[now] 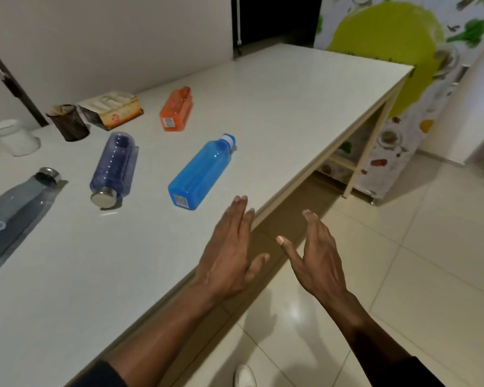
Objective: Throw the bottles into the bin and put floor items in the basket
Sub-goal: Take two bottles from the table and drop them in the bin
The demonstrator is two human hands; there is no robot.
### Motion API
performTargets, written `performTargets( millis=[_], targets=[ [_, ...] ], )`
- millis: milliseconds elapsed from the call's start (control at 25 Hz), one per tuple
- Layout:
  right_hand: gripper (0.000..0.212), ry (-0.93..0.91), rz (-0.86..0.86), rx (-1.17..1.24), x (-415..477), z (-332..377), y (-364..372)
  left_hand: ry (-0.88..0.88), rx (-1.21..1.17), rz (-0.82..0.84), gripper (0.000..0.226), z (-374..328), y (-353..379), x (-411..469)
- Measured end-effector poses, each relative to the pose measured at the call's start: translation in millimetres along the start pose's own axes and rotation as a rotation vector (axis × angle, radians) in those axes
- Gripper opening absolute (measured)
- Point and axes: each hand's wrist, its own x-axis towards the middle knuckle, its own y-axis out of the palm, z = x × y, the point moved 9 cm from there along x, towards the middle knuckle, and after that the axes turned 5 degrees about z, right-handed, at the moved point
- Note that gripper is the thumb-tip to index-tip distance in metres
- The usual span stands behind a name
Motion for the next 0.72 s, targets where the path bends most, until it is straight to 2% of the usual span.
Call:
performTargets(
  millis=[240,400,720],
  targets=[
    [0.074,-0.171,-0.021,0.184,103,80,11,-0.296,-0.068,-0.232,0.081,109,-75,45],
    [0.085,-0.209,0.052,0.071,142,117,43,-0.559,-0.052,-0.289,0.083,185,-107,40],
    [0.109,-0.116,0.206,0.110,215,147,87,-0.903,0.107,-0.176,0.072,279,-122,17]
  ],
)
